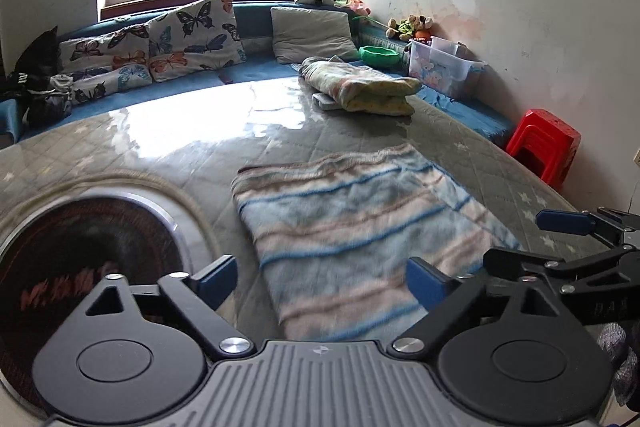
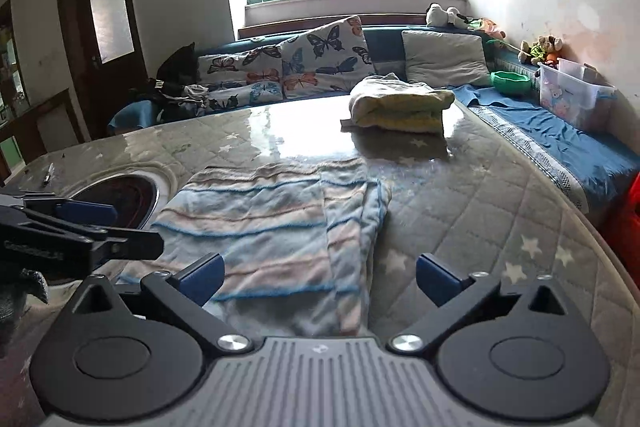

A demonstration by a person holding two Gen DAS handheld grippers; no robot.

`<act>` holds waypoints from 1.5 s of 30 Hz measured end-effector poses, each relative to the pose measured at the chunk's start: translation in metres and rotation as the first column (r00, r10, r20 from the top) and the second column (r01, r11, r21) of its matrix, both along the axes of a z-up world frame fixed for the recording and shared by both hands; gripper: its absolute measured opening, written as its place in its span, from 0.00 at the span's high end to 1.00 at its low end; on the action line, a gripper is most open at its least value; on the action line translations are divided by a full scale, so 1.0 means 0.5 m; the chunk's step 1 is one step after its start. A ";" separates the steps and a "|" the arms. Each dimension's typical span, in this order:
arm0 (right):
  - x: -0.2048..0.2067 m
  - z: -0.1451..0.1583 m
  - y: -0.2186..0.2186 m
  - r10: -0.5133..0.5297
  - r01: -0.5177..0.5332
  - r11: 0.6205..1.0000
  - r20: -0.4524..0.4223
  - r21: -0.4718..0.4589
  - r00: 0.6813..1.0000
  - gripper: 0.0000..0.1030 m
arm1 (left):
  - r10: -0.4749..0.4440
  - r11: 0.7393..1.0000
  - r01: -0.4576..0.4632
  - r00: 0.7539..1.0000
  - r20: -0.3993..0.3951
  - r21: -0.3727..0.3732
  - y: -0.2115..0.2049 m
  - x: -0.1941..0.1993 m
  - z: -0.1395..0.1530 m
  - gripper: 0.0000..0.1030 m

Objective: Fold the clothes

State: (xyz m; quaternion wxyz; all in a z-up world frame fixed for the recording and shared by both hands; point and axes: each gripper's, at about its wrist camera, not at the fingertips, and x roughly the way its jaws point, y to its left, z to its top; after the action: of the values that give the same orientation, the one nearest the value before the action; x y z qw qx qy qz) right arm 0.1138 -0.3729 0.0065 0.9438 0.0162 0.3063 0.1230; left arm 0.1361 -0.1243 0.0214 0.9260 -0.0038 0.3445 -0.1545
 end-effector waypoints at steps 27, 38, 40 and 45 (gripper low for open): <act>-0.156 -0.034 0.093 -0.047 0.047 0.990 0.001 -0.136 0.999 0.00 | 0.039 0.999 -0.039 0.998 -0.043 0.005 0.084 -0.160 -0.031 0.00; -0.184 -0.049 0.106 -0.056 0.054 0.991 -0.015 -0.119 0.998 0.00 | 0.036 0.999 -0.036 0.998 -0.048 0.011 0.091 -0.197 -0.043 0.00; -0.187 -0.052 0.106 -0.058 0.055 0.992 -0.022 -0.114 0.998 0.00 | 0.032 0.999 -0.031 0.998 -0.051 0.011 0.088 -0.202 -0.045 0.00; -0.197 -0.055 0.110 -0.067 0.064 0.991 -0.017 -0.120 0.998 0.00 | 0.023 1.000 -0.022 0.998 -0.055 0.018 0.083 -0.210 -0.049 0.00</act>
State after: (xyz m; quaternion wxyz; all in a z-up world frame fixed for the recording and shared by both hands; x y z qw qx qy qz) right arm 0.0154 -0.3180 -0.0209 0.9434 -0.0290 0.3223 0.0733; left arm 0.0314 -0.0830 -0.0031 0.9178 -0.0038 0.3713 -0.1408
